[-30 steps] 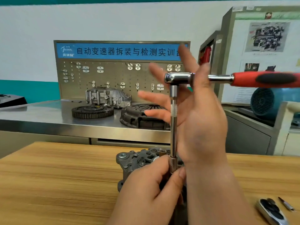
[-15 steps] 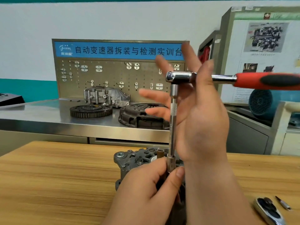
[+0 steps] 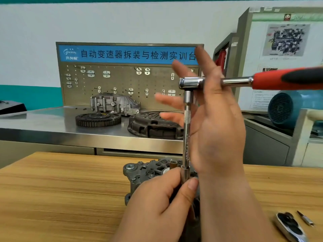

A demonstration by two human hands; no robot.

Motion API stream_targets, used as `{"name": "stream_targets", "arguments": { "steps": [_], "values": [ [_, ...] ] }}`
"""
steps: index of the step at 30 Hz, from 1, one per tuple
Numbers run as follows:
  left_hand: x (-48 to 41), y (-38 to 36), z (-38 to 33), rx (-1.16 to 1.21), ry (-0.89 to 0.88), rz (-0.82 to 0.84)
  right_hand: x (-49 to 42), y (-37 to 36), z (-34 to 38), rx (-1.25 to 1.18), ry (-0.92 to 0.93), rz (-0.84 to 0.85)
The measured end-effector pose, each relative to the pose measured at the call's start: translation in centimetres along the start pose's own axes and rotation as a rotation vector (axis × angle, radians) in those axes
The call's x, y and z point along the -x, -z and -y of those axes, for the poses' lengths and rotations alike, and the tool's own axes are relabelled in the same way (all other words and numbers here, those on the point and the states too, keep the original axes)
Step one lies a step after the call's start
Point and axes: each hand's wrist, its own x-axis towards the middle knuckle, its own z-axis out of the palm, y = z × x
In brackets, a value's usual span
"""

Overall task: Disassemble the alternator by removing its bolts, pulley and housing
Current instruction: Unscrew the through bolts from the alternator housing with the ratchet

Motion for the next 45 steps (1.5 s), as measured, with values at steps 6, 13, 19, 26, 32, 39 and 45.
{"name": "stream_targets", "arguments": {
  "steps": [6,13,19,26,32,39,45],
  "values": [
    [0.0,0.1,0.0,-0.049,-0.011,-0.010,0.1,0.1,0.4,0.034,-0.038,-0.019],
    [0.0,0.0,-0.3,-0.002,0.018,-0.020,0.0,0.0,0.4,0.039,0.038,-0.040],
    [0.1,0.0,0.0,-0.012,-0.019,-0.005,-0.1,0.6,0.5,-0.186,-0.237,0.062],
    [-0.3,-0.1,0.0,0.054,0.026,-0.004,0.1,0.2,0.4,0.314,0.287,-0.019],
    [0.0,0.1,0.2,0.030,-0.015,-0.003,-0.2,0.4,0.3,-0.192,-0.183,0.111],
    [-0.2,0.2,0.0,-0.035,-0.004,-0.003,0.2,-0.1,0.3,0.131,0.012,0.054],
    [-0.3,0.1,0.2,-0.003,-0.013,0.000,0.3,-0.6,0.4,0.323,0.257,-0.004]
  ]
}}
